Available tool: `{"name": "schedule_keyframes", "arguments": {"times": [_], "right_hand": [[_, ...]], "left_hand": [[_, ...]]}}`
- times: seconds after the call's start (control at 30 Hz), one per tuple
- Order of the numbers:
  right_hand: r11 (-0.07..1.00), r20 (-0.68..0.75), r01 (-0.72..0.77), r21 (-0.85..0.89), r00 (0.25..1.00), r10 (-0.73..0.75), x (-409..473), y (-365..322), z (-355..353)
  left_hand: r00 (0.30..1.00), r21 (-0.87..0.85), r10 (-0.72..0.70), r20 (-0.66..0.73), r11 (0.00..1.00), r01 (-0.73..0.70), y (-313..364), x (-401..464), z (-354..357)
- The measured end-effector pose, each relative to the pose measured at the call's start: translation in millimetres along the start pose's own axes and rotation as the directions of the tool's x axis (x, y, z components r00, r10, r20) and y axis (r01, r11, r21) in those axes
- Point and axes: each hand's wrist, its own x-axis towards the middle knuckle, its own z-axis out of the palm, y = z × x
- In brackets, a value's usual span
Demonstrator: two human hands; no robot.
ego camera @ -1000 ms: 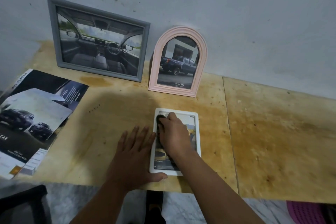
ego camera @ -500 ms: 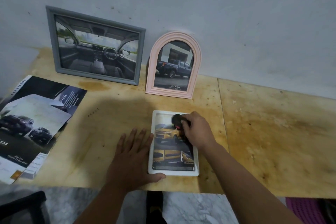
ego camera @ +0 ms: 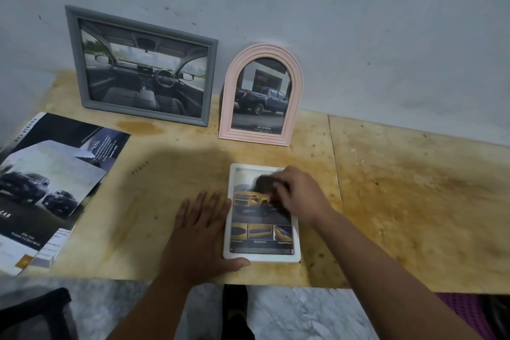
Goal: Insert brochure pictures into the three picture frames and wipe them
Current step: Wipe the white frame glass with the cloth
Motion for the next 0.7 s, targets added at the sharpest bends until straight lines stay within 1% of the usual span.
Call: {"name": "schedule_keyframes", "arguments": {"times": [0.03, 0.07, 0.13, 0.23, 0.27, 0.33, 0.4, 0.43, 0.47, 0.53, 0.57, 0.63, 0.67, 0.7], "right_hand": [[0.993, -0.076, -0.046, -0.106, 0.996, 0.038, 9, 9, 1], [0.980, -0.091, -0.072, -0.184, 0.994, 0.056, 11, 13, 6], [0.973, -0.043, -0.044, -0.227, 0.998, 0.035, 0, 11, 18], [0.992, 0.034, 0.017, -0.124, 0.999, -0.013, -46, 1, 34], [0.997, 0.088, 0.045, -0.066, 0.995, -0.039, -67, -4, 37], [0.996, 0.242, 0.088, 0.021, 0.966, -0.090, -97, -15, 39], [0.993, 0.333, 0.070, 0.092, 0.938, -0.097, -91, -17, 29], [0.994, 0.336, 0.040, 0.099, 0.939, -0.071, -80, -15, 20], [0.996, 0.285, 0.000, 0.093, 0.958, -0.027, -68, -12, 11], [0.999, 0.098, -0.050, -0.015, 0.994, 0.051, -49, -1, 0], [0.991, 0.054, -0.067, -0.118, 0.996, 0.074, -45, 1, 0], [0.945, 0.095, -0.064, -0.322, 0.990, 0.100, -52, -4, 8], [0.933, 0.122, -0.058, -0.355, 0.987, 0.107, -61, -10, 16], [0.936, 0.130, -0.056, -0.349, 0.986, 0.108, -72, -17, 22]], "left_hand": [[1.000, 0.003, -0.004, 0.007, 1.000, 0.004, 0, 1, 0], [1.000, 0.004, -0.006, 0.013, 1.000, 0.006, 1, 1, 0], [1.000, 0.007, -0.006, 0.020, 1.000, 0.006, 0, 1, 1], [1.000, 0.020, -0.002, 0.020, 1.000, 0.002, -1, -1, 1], [1.000, 0.017, -0.001, 0.017, 1.000, 0.001, -1, -2, 1], [1.000, 0.008, -0.004, 0.018, 1.000, 0.004, -1, -2, 0], [1.000, 0.009, -0.005, 0.017, 1.000, 0.004, 0, -2, 0], [1.000, 0.010, -0.007, 0.017, 1.000, 0.007, 0, -2, -1], [1.000, 0.012, -0.008, 0.024, 1.000, 0.007, 1, -2, -3], [0.999, 0.014, -0.007, 0.031, 1.000, 0.007, 1, -1, -4], [1.000, 0.016, -0.006, 0.029, 1.000, 0.006, 1, 0, -4], [0.999, 0.020, -0.004, 0.035, 1.000, 0.003, 1, -1, -4], [0.999, 0.020, -0.004, 0.036, 1.000, 0.004, 1, -1, -4], [0.999, 0.019, -0.006, 0.041, 1.000, 0.005, 0, -1, -4]]}}
